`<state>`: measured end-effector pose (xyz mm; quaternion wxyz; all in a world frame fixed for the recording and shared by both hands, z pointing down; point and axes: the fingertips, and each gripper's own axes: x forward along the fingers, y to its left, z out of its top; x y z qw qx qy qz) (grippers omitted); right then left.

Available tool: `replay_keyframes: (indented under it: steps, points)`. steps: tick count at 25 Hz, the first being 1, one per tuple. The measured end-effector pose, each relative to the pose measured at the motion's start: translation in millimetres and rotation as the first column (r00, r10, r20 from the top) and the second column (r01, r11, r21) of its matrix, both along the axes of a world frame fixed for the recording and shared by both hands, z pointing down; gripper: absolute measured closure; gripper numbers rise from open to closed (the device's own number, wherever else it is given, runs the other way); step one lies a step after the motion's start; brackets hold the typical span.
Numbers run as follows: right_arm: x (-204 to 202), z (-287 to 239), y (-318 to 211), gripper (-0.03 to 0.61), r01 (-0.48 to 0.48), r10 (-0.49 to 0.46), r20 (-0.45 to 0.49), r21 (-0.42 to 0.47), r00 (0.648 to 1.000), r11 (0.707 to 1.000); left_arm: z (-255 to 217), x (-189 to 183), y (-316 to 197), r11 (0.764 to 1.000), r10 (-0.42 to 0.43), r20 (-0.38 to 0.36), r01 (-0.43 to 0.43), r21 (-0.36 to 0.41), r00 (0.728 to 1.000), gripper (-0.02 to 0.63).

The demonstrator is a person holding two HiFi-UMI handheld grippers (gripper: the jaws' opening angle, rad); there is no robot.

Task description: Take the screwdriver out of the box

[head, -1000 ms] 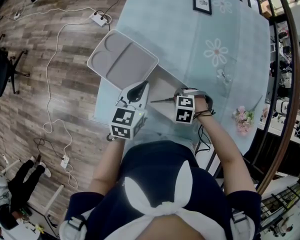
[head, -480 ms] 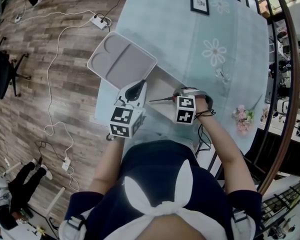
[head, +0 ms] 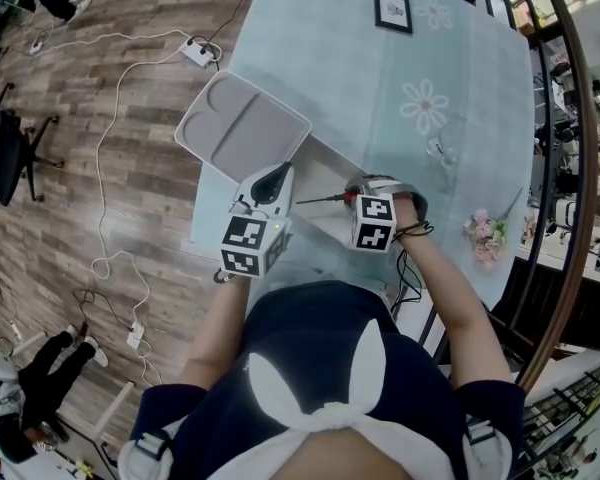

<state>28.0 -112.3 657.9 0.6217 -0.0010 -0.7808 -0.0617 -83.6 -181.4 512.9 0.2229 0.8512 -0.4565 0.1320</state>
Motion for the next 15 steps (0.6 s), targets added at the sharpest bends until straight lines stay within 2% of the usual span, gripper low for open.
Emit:
replay_keyframes:
  steps: [9, 15]
  points:
    - [-0.2, -19.8, -0.5, 0.482, -0.037, 0.036, 0.041, 0.03, 0.999, 0.999, 1.7, 1.9, 10.7, 1.0, 0.027, 0.004, -0.027, 0.0, 1.0, 0.597]
    - [-0.2, -38.0, 2.1, 0.482, -0.099, 0.096, 0.078, 0.046, 0.992, 0.994, -6.7, -3.8, 18.0, 1.0, 0.009, 0.003, -0.009, 0.01, 1.0, 0.597]
